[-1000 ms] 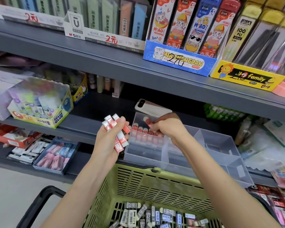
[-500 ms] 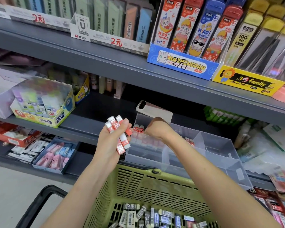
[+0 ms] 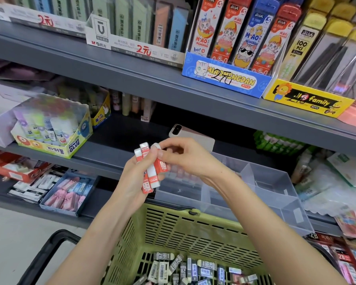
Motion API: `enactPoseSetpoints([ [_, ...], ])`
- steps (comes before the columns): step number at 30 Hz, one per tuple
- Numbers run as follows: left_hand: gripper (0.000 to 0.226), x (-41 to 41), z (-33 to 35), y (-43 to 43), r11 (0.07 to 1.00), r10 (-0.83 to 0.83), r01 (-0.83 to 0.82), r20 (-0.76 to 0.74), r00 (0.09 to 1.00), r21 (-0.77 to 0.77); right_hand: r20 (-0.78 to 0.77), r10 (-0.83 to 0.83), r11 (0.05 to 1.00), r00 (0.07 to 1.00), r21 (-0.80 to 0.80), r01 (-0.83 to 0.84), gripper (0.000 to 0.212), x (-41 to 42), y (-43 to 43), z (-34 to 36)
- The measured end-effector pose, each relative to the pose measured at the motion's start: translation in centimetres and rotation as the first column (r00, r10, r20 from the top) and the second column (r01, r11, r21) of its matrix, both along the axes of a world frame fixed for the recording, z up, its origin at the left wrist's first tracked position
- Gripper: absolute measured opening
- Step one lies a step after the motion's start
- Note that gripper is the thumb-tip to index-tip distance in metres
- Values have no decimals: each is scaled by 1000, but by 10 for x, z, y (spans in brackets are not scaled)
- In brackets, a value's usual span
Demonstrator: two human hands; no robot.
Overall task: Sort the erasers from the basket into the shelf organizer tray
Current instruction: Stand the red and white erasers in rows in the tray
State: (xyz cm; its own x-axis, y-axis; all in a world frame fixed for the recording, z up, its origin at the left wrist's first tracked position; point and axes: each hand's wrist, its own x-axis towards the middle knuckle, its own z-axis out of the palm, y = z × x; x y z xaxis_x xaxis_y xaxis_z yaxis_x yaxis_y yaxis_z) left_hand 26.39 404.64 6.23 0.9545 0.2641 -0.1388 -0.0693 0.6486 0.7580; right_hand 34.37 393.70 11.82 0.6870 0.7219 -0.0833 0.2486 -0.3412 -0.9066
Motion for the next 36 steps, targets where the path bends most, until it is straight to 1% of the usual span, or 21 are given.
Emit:
enactPoseSetpoints([
  [3, 44, 1, -1, -2, 998, -1, 2, -12, 1000, 57, -123, -33, 997, 992, 70, 42, 13, 5, -5, 0],
  [5, 45, 3, 0, -3, 999, 39, -38, -42, 998, 39, -237, -159, 967, 958, 159, 200, 10, 12, -9, 0],
  [7, 43, 6, 1, -2, 994, 100, -103, -91, 991, -25, -271, -341, 900, 900, 181, 396, 9, 24, -15, -1],
  [9, 45, 7, 1, -1, 984, 132, -146, -138, 982, -100, -188, -484, 859, 854, 81, 505, 12, 35, -19, -8],
  [11, 42, 6, -1, 0, 970, 125, -155, -164, 979, -187, -56, -536, 843, 842, -94, 530, 17, 43, -19, -20],
  [12, 39, 6, -1, 0, 960, 114, -151, -166, 980, -237, 3, -536, 831, 844, -173, 529, 16, 45, -17, -26],
  [14, 29, 4, -2, 2, 929, 95, -142, -151, 984, -342, 182, -451, 807, 874, -334, 487, 12, 49, -11, -35],
  [16, 26, 3, -3, 4, 900, 99, -144, -130, 987, -412, 371, -264, 749, 890, -503, 432, 22, 51, -7, -40],
  [17, 29, 3, -3, 6, 890, 108, -150, -122, 987, -430, 423, -192, 720, 885, -553, 420, 25, 51, -4, -40],
  [20, 38, 2, -5, 7, 877, 110, -151, -116, 987, -457, 435, -112, 670, 894, -631, 391, 23, 55, 1, -40],
  [22, 38, 2, -4, 6, 893, 94, -137, -120, 988, -429, 444, -89, 647, 892, -655, 390, 22, 52, 2, -37],
  [23, 36, 2, -4, 6, 904, 88, -127, -114, 990, -408, 480, -85, 654, 873, -634, 412, 22, 50, 1, -35],
  [24, 34, 2, -4, 6, 918, 81, -115, -105, 991, -380, 534, -106, 691, 839, -567, 448, 22, 46, -1, -33],
  [25, 32, 2, -4, 5, 935, 75, -102, -93, 993, -340, 567, -166, 761, 807, -447, 470, 21, 39, -2, -30],
  [26, 30, 2, -3, 5, 954, 69, -88, -75, 995, -288, 539, -244, 839, 806, -300, 454, 21, 32, -3, -27],
  [27, 28, 1, -2, 4, 972, 62, -71, -50, 997, -226, 446, -289, 901, 847, -174, 399, 22, 25, -3, -22],
  [28, 27, 1, -1, 3, 986, 50, -52, -20, 999, -159, 317, -272, 944, 909, -97, 316, 23, 17, -2, -16],
  [29, 29, 0, 0, 1, 995, 36, -35, 7, 999, -95, 178, -218, 972, 960, -54, 231, 24, 9, -1, -11],
  [30, 31, -1, 1, 0, 999, 23, -22, 28, 999, -40, 71, -164, 986, 984, -26, 166, 23, 3, 0, -7],
  [32, 38, -2, 2, -2, 999, 16, -18, 51, 999, 38, -33, -120, 993, 992, -1, 120, 22, -3, -1, 0],
  [36, 42, -4, 2, -3, 988, 15, -23, 50, 999, 153, -254, -163, 980, 953, 69, 186, 17, -5, -7, 11],
])
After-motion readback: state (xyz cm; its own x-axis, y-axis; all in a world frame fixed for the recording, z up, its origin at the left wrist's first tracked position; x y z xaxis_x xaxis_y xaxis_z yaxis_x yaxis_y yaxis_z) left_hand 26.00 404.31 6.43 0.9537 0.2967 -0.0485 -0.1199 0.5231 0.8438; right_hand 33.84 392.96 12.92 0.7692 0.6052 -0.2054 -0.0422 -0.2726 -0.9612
